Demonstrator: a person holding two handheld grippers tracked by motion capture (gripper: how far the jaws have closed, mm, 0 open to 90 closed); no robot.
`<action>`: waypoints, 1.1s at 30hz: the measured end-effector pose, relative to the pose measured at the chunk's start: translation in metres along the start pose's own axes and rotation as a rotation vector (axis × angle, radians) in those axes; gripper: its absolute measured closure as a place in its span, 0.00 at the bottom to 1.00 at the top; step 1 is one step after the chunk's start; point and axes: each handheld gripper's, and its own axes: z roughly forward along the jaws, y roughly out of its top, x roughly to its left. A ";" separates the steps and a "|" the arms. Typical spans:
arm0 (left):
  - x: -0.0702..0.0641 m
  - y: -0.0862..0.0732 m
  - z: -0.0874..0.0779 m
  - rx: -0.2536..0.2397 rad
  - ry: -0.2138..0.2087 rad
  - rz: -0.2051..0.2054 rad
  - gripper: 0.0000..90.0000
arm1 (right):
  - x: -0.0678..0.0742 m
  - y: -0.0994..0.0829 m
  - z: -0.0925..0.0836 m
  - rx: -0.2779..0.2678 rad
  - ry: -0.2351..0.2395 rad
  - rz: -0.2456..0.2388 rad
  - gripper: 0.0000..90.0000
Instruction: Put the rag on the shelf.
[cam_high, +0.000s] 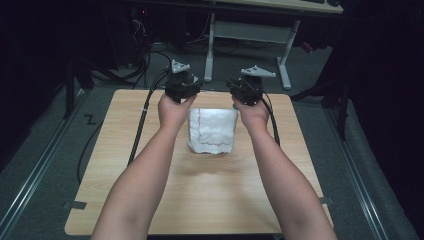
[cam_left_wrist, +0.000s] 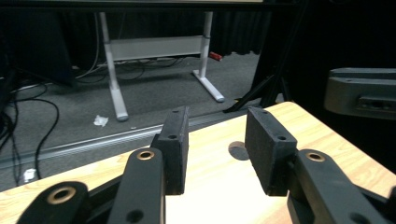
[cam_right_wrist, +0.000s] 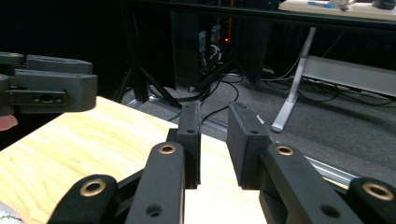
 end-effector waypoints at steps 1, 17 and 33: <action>-0.001 0.000 -0.001 0.001 -0.002 0.001 0.66 | 0.001 0.000 0.000 0.001 0.002 -0.003 0.83; -0.001 -0.010 -0.037 -0.054 -0.011 0.015 0.59 | 0.022 -0.007 -0.020 -0.016 0.015 -0.066 0.68; -0.008 -0.036 -0.086 -0.046 -0.009 0.055 0.49 | 0.025 -0.035 -0.070 -0.032 -0.003 -0.105 0.57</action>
